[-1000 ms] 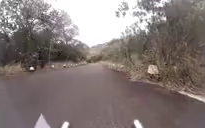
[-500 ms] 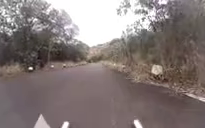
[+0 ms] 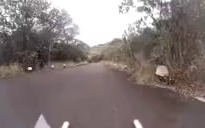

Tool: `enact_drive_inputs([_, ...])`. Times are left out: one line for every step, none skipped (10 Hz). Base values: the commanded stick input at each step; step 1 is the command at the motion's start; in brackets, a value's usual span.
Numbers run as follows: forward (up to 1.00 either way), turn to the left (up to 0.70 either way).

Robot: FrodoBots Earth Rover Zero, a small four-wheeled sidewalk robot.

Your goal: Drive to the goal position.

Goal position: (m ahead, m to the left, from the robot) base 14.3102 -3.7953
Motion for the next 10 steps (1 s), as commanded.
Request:
enact_drive_inputs([0.5, 0.0])
enact_drive_inputs([0.5, 0.0])
enact_drive_inputs([0.5, 0.0])
enact_drive_inputs([0.5, 0.0])
enact_drive_inputs([0.5, 0.0])
enact_drive_inputs([0.5, 0.0])
enact_drive_inputs([0.5, 0.0])
enact_drive_inputs([0.5, 0.0])
enact_drive_inputs([0.5, 0.0])
enact_drive_inputs([0.5, 0.0])
